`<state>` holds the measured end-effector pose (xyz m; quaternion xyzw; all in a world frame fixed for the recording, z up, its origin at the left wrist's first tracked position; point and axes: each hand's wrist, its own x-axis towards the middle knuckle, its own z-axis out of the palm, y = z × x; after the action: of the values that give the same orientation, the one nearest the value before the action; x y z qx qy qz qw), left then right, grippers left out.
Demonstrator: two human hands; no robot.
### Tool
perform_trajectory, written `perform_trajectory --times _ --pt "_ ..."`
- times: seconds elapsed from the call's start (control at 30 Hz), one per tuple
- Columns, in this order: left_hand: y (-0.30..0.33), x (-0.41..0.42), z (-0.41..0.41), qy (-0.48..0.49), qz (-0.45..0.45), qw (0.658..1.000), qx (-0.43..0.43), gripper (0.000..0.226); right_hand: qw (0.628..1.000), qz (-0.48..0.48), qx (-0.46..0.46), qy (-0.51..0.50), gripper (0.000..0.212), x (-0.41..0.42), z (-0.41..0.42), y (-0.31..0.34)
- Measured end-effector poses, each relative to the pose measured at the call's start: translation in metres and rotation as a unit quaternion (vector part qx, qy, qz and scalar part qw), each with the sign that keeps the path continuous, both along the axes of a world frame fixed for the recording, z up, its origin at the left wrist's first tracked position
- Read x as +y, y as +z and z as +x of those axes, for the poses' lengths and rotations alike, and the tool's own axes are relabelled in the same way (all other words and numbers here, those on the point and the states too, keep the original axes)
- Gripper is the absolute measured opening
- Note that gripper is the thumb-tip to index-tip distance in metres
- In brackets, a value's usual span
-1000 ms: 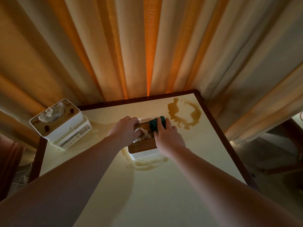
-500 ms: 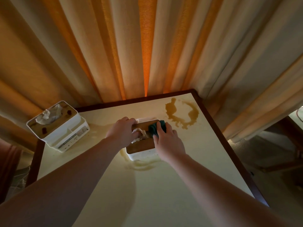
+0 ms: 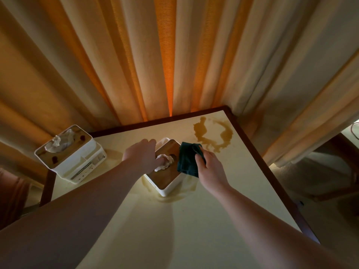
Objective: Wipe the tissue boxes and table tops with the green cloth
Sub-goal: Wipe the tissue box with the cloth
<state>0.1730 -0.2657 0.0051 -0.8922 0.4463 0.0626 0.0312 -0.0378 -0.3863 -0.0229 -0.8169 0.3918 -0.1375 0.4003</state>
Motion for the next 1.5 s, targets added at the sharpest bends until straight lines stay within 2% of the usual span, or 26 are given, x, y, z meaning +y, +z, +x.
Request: perform_trajectory --times 0.17,0.23,0.3,0.4,0.5,0.63,0.7,0.8,0.9,1.07,1.27,1.4,1.5 --pt "0.006 -0.026 0.006 -0.148 0.013 0.983 0.108 0.068 0.998 0.015 -0.047 -0.046 0.039 0.001 -0.014 -0.004" --pt "0.008 -0.038 0.006 -0.180 0.043 0.974 0.130 0.066 0.997 0.037 -0.050 -0.040 0.046 0.002 -0.015 -0.004" --pt "0.009 -0.047 0.004 -0.179 0.041 0.974 0.132 0.059 0.997 0.055 -0.051 -0.025 0.059 0.003 -0.011 -0.005" --pt "0.008 -0.052 0.000 -0.166 0.025 0.980 0.103 0.050 0.999 0.031 -0.041 -0.011 0.060 0.006 -0.002 -0.009" --pt "0.003 -0.049 -0.003 -0.146 0.011 0.985 0.093 0.050 0.998 0.001 -0.036 -0.049 0.058 0.011 0.009 -0.012" --pt "-0.002 -0.044 -0.005 -0.122 -0.004 0.987 0.100 0.051 0.993 -0.064 -0.004 -0.103 0.069 0.015 0.021 -0.012" --pt "-0.003 -0.042 -0.007 -0.108 -0.012 0.989 0.104 0.051 0.993 -0.069 0.013 -0.096 0.074 0.018 0.028 -0.013" --pt "-0.005 -0.040 -0.010 -0.094 -0.024 0.990 0.105 0.053 0.998 0.005 -0.001 -0.068 0.087 0.022 0.035 -0.016" --pt "-0.007 -0.035 -0.010 -0.088 -0.030 0.990 0.106 0.054 0.998 0.018 -0.014 -0.061 0.077 0.022 0.033 -0.017" --pt "-0.009 -0.029 -0.009 -0.060 -0.048 0.992 0.101 0.053 0.992 0.011 -0.040 -0.123 0.064 0.015 0.010 -0.015" --pt "-0.009 -0.027 -0.017 -0.042 -0.054 0.993 0.092 0.054 0.975 0.133 -0.107 -0.140 0.055 0.028 -0.014 -0.028" --pt "-0.013 -0.026 -0.019 -0.058 -0.079 0.992 0.083 0.051 0.952 0.224 -0.138 -0.155 0.060 0.042 0.007 -0.037" --pt "-0.020 -0.024 -0.019 -0.079 -0.099 0.988 0.089 0.049 0.940 0.257 -0.167 -0.151 0.060 0.043 0.023 -0.039"
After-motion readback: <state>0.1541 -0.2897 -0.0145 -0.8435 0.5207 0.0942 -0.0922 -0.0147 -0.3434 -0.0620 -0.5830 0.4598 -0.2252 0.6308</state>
